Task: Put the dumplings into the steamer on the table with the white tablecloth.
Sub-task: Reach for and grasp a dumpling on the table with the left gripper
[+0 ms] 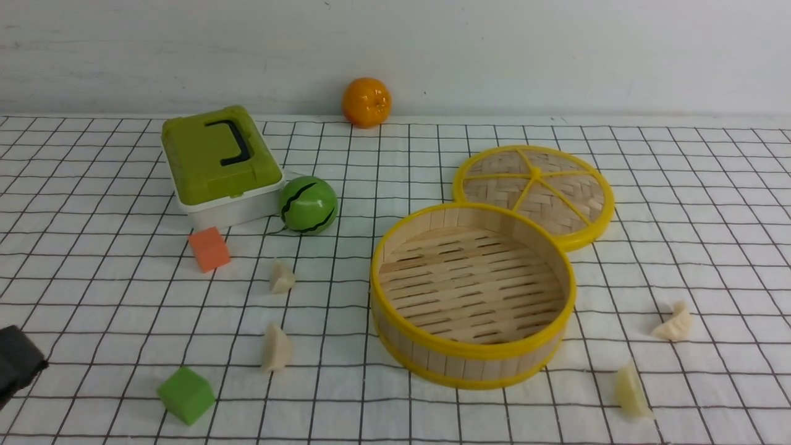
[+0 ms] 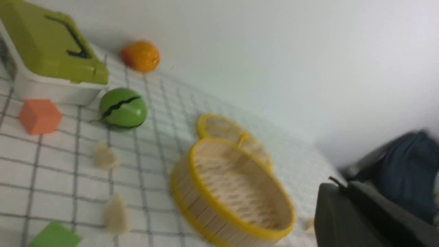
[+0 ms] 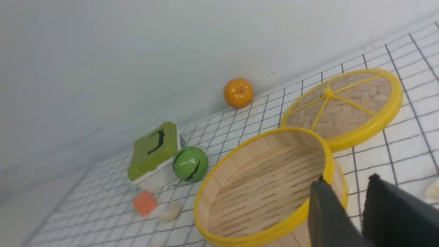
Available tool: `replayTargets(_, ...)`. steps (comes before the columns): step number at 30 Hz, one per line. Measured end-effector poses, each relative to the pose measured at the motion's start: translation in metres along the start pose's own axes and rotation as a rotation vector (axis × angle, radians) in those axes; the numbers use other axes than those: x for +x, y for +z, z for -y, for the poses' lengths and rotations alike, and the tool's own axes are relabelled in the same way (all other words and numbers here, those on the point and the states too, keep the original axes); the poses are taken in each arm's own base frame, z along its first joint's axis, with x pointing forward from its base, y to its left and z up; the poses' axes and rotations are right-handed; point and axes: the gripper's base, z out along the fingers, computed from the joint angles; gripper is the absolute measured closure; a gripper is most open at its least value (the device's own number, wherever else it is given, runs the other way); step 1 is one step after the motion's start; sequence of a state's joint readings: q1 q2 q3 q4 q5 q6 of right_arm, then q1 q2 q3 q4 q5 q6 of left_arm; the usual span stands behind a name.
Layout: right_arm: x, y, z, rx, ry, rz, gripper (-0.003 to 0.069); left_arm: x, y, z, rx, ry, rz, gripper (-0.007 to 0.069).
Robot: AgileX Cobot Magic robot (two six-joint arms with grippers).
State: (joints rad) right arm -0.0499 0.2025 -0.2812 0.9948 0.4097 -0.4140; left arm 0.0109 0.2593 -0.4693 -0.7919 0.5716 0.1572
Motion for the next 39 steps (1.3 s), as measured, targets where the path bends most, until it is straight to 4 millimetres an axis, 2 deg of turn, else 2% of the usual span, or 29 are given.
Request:
replayTargets(1, -0.002, 0.001, -0.001, 0.001, -0.018, -0.005, 0.0522, -0.003, 0.000, 0.001, -0.008, 0.024, -0.008, 0.0634)
replayTargets(3, -0.024, 0.020, -0.012, 0.004, -0.154, -0.137, 0.0622, -0.021, 0.022, 0.001, -0.109, 0.133, -0.226, 0.0637)
replayTargets(4, -0.027, 0.021, -0.014, -0.001, -0.166, -0.140, 0.0629, -0.021, 0.024, 0.001, -0.115, 0.138, -0.253, 0.0637)
replayTargets(5, -0.035, 0.034, -0.018, -0.012, -0.226, -0.253, 0.0671, -0.030, 0.035, -0.001, -0.172, 0.182, -0.377, 0.0637)
replayTargets(7, -0.040, 0.041, -0.020, -0.022, -0.251, -0.312, 0.0679, -0.036, 0.043, -0.004, -0.214, 0.205, -0.455, 0.0637)
replayTargets(8, -0.046, 0.052, -0.026, -0.050, -0.291, -0.402, 0.0682, -0.041, 0.055, -0.006, -0.256, 0.222, -0.564, 0.0637)
replayTargets(11, -0.047, 0.068, -0.031, -0.094, -0.350, -0.549, 0.0682, -0.045, 0.075, -0.006, -0.290, 0.258, -0.680, 0.0637)
replayTargets(12, -0.045, 0.079, -0.036, -0.127, -0.392, -0.642, 0.0682, -0.045, 0.091, -0.004, -0.306, 0.282, -0.745, 0.0637)
replayTargets(13, -0.045, 0.080, -0.038, -0.141, -0.401, -0.658, 0.0682, -0.045, 0.092, -0.004, -0.308, 0.285, -0.753, 0.0637)
replayTargets(14, -0.040, 0.091, -0.041, -0.156, -0.438, -0.763, 0.0680, -0.042, 0.112, -0.001, -0.331, 0.308, -0.807, 0.0637)
replayTargets(16, -0.036, 0.097, -0.046, -0.172, -0.464, -0.834, 0.0680, -0.042, 0.123, 0.001, -0.353, 0.316, -0.827, 0.0637)
replayTargets(19, -0.027, 0.106, -0.056, -0.184, -0.490, -0.973, 0.0676, -0.037, 0.162, 0.002, -0.427, 0.304, -0.896, 0.0628)
replayTargets(20, -0.027, 0.106, -0.056, -0.188, -0.495, -0.980, 0.0676, -0.037, 0.164, 0.002, -0.434, 0.305, -0.899, 0.0625)
replayTargets(21, -0.024, 0.106, -0.062, -0.206, -0.503, -1.025, 0.0674, -0.037, 0.182, 0.000, -0.470, 0.288, -0.917, 0.0596)
replayTargets(24, -0.021, 0.103, -0.070, -0.245, -0.514, -1.061, 0.0671, -0.038, 0.211, -0.002, -0.503, 0.271, -0.927, 0.0514)
replayTargets(25, -0.020, 0.101, -0.072, -0.253, -0.513, -1.072, 0.0671, -0.036, 0.226, -0.004, -0.513, 0.270, -0.938, 0.0454)
replayTargets(26, -0.020, 0.101, -0.072, -0.254, -0.513, -1.072, 0.0670, -0.036, 0.228, -0.004, -0.514, 0.270, -0.939, 0.0445)
replayTargets(27, -0.020, 0.100, -0.072, -0.257, -0.513, -1.077, 0.0671, -0.035, 0.244, -0.005, -0.516, 0.272, -0.941, 0.0379)
replayTargets(30, -0.020, 0.100, -0.073, -0.257, -0.515, -1.077, 0.0666, -0.032, 0.270, -0.009, -0.518, 0.274, -0.948, 0.0246)
replayTargets(32, -0.020, 0.100, -0.073, -0.257, -0.515, -1.077, 0.0665, -0.029, 0.282, -0.011, -0.521, 0.275, -0.955, 0.0201)
replayTargets(34, -0.020, 0.100, -0.073, -0.257, -0.515, -1.077, 0.0662, -0.020, 0.306, -0.018, -0.536, 0.271, -0.977, 0.0130)
replayTargets(35, -0.020, 0.100, -0.073, -0.257, -0.515, -1.077, 0.0662, -0.018, 0.309, -0.019, -0.538, 0.270, -0.981, 0.0122)
replayTargets(39, -0.020, 0.100, -0.073, -0.257, -0.514, -1.077, 0.0659, -0.001, 0.346, -0.034, -0.567, 0.247, -1.007, 0.0088)
